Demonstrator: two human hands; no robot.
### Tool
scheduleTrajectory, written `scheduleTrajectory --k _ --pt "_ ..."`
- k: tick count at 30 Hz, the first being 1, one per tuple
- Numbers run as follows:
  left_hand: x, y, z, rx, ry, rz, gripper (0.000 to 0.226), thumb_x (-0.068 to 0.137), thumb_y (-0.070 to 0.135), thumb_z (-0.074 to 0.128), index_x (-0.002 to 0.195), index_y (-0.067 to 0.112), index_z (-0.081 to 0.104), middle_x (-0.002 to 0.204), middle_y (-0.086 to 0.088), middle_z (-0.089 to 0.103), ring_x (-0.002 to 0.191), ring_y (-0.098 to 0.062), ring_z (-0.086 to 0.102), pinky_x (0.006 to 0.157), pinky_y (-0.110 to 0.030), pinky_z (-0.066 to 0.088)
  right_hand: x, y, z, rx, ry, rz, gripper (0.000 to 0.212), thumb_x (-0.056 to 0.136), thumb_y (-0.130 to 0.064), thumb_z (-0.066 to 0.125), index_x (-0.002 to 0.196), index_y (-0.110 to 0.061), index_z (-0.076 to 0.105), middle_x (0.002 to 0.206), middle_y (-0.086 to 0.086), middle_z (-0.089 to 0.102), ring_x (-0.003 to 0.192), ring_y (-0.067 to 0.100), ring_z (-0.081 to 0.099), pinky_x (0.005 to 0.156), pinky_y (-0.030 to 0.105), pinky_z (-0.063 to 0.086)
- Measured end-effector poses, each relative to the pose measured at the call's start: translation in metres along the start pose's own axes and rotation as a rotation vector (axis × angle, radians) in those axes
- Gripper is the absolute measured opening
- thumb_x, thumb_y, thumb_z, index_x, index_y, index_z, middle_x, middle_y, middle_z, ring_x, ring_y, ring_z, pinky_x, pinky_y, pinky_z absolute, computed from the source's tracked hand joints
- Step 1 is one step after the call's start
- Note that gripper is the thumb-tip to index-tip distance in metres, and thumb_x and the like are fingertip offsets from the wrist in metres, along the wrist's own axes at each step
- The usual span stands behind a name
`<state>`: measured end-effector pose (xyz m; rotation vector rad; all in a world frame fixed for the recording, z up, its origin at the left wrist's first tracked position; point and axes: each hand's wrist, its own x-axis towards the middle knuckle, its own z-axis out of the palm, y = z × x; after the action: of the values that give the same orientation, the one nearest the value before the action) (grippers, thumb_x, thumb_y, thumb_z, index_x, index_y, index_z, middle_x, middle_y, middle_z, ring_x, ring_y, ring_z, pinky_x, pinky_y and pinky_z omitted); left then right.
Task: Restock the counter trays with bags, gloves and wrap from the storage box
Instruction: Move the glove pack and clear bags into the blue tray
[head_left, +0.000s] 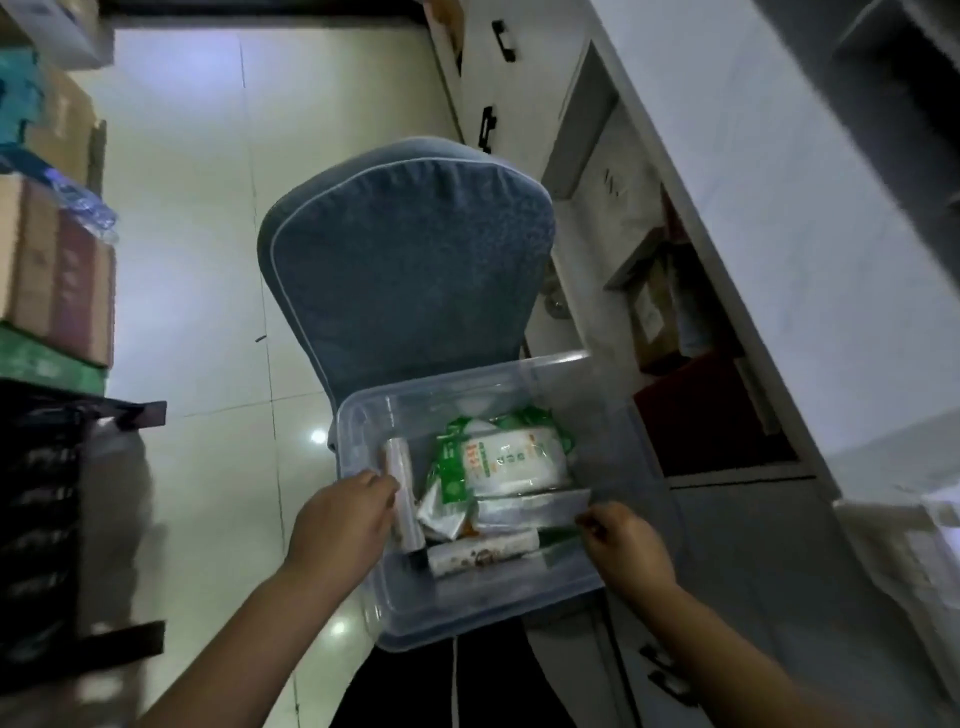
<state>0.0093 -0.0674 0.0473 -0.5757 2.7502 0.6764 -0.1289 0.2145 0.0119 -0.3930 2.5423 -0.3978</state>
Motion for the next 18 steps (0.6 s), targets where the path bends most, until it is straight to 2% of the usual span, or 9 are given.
scheduleTrajectory --k 3,6,7,11,13,15,18 --pt "0.009 -0.007 0.019 0.066 -0.073 -0.032 0.021 0.084 0.016 0.057 0.104 0.014 0.065 0.101 -0.006 0.067 0.089 -0.028 0.064 0.069 -0.037 0.054 0.032 0.009 0.022 -0.081 -0.099 -0.058 0.024 0.081 -0.012 0.065 0.104 -0.01 0.069 0.11 0.011 0.066 0.099 0.029 0.063 0.072 0.03 0.045" --pt "0.018 -0.009 0.037 0.102 -0.097 -0.035 0.018 0.062 0.008 0.079 0.078 0.012 0.072 0.072 -0.005 0.07 0.058 -0.025 0.066 0.043 -0.032 0.054 0.074 0.014 0.047 -0.145 -0.173 -0.17 0.027 0.08 -0.011 0.066 0.107 -0.01 0.067 0.113 0.01 0.064 0.102 0.029 0.061 0.077 0.031 0.047" --pt "0.022 -0.009 0.043 0.121 -0.085 -0.044 0.02 0.056 0.007 0.083 0.071 0.013 0.072 0.066 -0.004 0.069 0.052 -0.024 0.065 0.039 -0.03 0.052 0.088 0.014 0.055 -0.162 -0.179 -0.201 0.027 0.079 -0.01 0.067 0.106 -0.009 0.067 0.113 0.011 0.064 0.1 0.031 0.061 0.077 0.031 0.047" --pt "0.04 -0.014 0.065 0.159 -0.057 -0.07 0.031 0.043 0.004 0.087 0.068 0.015 0.073 0.062 -0.003 0.069 0.048 -0.02 0.063 0.038 -0.024 0.05 0.138 0.014 0.091 -0.314 -0.137 -0.333 0.036 0.068 0.004 0.072 0.103 0.001 0.068 0.108 0.022 0.066 0.093 0.04 0.063 0.077 0.044 0.055" --pt "0.05 -0.019 0.074 0.172 -0.032 -0.092 0.034 0.041 0.002 0.086 0.07 0.015 0.073 0.063 -0.003 0.069 0.047 -0.021 0.063 0.037 -0.025 0.05 0.156 0.014 0.106 -0.399 -0.148 -0.414 0.045 0.061 0.007 0.076 0.105 0.002 0.067 0.109 0.026 0.066 0.097 0.042 0.064 0.08 0.049 0.055" --pt "0.057 -0.023 0.081 0.168 -0.012 -0.113 0.035 0.042 0.002 0.086 0.072 0.014 0.073 0.063 -0.004 0.068 0.047 -0.023 0.062 0.037 -0.026 0.051 0.172 0.021 0.12 -0.465 -0.16 -0.5 0.059 0.056 0.01 0.079 0.113 0.003 0.064 0.116 0.028 0.064 0.105 0.043 0.062 0.087 0.051 0.052" --pt "0.06 -0.026 0.089 0.171 0.006 -0.131 0.033 0.045 0.002 0.085 0.074 0.013 0.072 0.062 -0.005 0.068 0.047 -0.024 0.062 0.039 -0.026 0.051 0.187 0.028 0.126 -0.529 -0.252 -0.53 0.067 0.077 -0.001 0.066 0.138 -0.003 0.04 0.144 0.02 0.042 0.134 0.035 0.039 0.109 0.046 0.032"
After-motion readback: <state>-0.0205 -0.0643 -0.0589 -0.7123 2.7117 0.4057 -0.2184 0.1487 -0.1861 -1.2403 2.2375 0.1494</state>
